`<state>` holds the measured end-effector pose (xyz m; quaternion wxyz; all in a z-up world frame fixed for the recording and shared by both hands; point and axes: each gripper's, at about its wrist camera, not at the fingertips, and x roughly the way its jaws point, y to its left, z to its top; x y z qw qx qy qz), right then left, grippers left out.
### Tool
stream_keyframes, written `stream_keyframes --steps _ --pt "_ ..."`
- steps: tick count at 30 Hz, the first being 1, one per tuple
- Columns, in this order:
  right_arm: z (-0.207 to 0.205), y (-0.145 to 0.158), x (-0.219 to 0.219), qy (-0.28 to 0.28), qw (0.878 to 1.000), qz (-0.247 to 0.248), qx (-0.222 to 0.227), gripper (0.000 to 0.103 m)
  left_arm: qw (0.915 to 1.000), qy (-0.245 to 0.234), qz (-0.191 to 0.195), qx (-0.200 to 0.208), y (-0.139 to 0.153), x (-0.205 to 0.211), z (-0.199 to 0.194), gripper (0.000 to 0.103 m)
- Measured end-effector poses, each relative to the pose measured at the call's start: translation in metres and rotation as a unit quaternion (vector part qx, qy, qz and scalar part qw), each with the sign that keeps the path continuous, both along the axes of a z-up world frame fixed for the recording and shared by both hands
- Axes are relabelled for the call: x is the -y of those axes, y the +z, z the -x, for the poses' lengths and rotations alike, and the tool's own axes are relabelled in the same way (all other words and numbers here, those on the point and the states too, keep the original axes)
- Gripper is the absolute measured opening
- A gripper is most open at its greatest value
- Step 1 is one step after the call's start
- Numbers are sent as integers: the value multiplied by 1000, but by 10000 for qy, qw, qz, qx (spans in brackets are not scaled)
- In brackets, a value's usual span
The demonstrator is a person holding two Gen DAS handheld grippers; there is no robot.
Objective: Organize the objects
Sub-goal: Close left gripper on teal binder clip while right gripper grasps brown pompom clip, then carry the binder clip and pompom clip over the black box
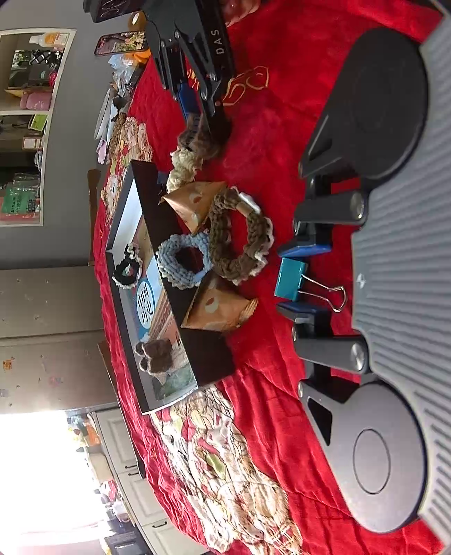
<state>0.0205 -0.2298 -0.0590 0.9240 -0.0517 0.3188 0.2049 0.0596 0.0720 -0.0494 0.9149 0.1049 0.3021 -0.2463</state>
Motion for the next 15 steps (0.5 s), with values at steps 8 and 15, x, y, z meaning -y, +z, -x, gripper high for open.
stream_keyframes --steps 8,15 --pt "5 9 0 40 9998 -58 193 39 9998 35 134 160 16 2 0 31" --pt "6 29 0 97 9987 -66 488 38 9991 17 278 309 38 16 -13 31"
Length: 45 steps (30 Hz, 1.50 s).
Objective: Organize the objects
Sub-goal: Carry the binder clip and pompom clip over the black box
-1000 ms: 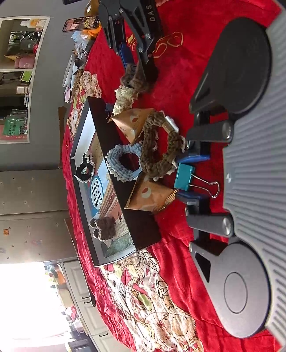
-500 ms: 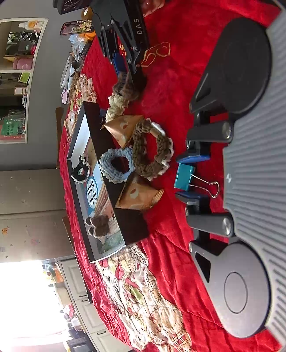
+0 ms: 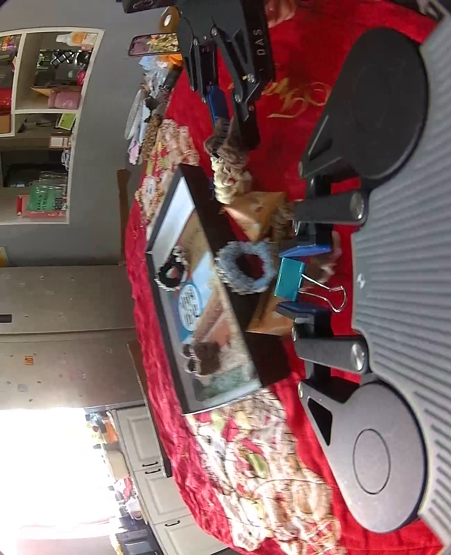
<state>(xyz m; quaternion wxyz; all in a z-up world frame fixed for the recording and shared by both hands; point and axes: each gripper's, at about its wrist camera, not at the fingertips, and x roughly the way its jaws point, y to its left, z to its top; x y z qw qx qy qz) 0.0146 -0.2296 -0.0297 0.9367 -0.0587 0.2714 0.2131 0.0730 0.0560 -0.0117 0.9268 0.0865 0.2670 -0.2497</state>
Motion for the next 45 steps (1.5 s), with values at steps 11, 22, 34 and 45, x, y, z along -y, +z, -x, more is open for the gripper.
stream_keyframes --steps 11,22,34,45 --pt "-41 33 -2 -79 9995 -169 267 38 9994 278 161 111 24 20 -48 31" --pt "-104 33 -5 -343 9992 -70 198 39 9984 453 328 -2 28 50 -110 31" --pt "-157 7 0 -719 9973 -31 109 39 9958 887 234 -74 9 72 -160 31" --pt "-183 -16 0 -778 9969 -35 -89 39 9946 1023 108 -129 -7 84 -181 31"
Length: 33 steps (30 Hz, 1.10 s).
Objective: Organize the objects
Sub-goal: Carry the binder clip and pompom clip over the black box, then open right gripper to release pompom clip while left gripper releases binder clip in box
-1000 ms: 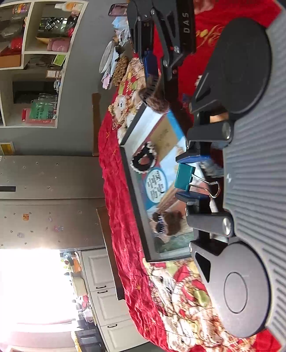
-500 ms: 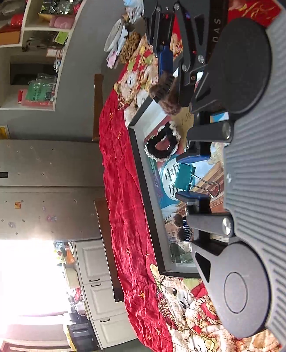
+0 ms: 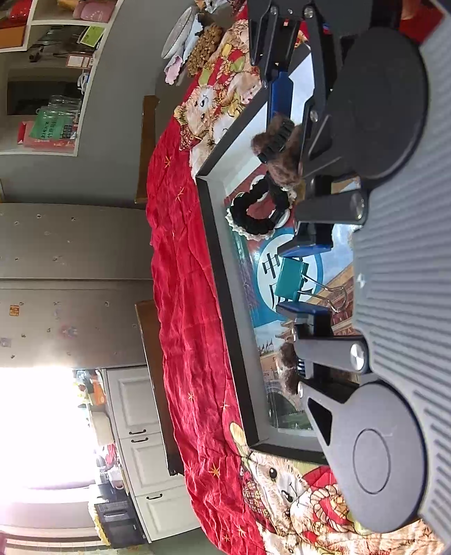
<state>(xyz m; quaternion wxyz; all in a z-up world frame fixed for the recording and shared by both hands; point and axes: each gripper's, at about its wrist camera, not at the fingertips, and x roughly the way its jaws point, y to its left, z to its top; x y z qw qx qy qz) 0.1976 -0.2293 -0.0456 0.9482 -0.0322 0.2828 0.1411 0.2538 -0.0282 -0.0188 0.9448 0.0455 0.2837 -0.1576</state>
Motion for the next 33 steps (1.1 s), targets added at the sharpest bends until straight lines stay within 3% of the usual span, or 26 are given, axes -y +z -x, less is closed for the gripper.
stream_keyframes --steps 27,33 --pt "-21 -22 0 42 9998 48 -186 39 9989 39 -350 -304 -18 13 -11 31" --pt "-20 -22 0 42 9998 50 -194 40 9991 33 -338 -249 -16 14 -9 42"
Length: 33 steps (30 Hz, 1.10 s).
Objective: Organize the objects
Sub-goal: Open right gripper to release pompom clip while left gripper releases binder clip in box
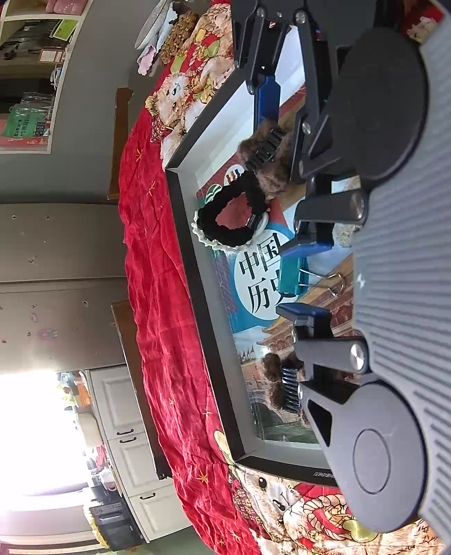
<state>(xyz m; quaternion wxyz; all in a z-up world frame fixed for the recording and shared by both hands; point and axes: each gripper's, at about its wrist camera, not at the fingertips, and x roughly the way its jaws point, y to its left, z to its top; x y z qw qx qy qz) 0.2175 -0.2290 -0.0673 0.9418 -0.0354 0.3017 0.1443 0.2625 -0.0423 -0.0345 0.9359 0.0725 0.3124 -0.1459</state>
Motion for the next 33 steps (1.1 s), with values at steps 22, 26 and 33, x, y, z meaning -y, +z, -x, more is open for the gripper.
stream_keyframes --steps 22,26,33 --pt "11 10 3 5 9999 -126 110 52 9996 40 136 225 19 -5 17 62" --pt "16 15 4 20 9998 -154 128 51 9995 52 147 278 25 -6 22 63" --pt "26 23 5 46 9997 -145 168 51 9992 108 205 339 36 -15 32 64"
